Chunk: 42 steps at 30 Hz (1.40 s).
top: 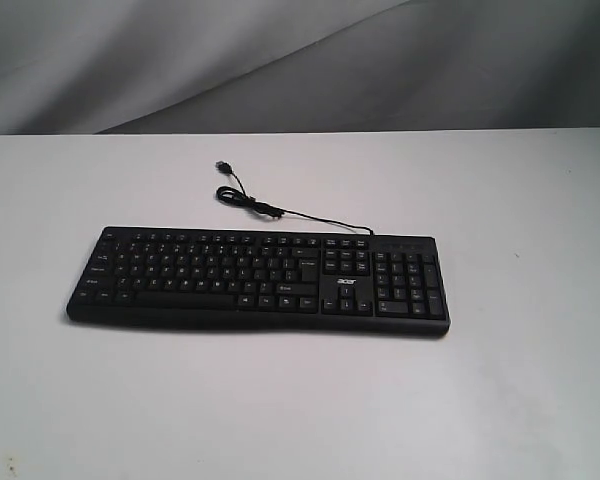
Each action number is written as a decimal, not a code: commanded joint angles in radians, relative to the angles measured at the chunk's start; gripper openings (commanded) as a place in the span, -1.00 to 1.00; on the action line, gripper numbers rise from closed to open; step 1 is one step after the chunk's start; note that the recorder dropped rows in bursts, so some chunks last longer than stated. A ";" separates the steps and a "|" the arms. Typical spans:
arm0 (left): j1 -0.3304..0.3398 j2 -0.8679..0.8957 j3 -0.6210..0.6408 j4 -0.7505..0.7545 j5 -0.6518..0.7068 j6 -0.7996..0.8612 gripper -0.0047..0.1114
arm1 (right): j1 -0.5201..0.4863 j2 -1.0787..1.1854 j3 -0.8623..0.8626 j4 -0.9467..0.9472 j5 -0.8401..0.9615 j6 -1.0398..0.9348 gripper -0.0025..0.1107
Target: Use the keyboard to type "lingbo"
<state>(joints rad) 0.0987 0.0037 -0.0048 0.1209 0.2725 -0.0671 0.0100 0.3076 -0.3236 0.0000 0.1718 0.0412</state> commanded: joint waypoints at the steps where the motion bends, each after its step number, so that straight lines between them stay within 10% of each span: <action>1: 0.001 -0.004 0.005 -0.004 -0.007 -0.002 -0.91 | -0.061 -0.111 0.112 -0.014 -0.037 -0.011 -0.96; 42: 0.001 -0.004 0.005 -0.004 -0.007 -0.002 -0.91 | -0.070 -0.308 0.324 -0.014 0.166 -0.009 -0.96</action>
<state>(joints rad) 0.0987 0.0037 -0.0048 0.1209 0.2725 -0.0671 -0.0513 0.0029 -0.0033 0.0000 0.3364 0.0337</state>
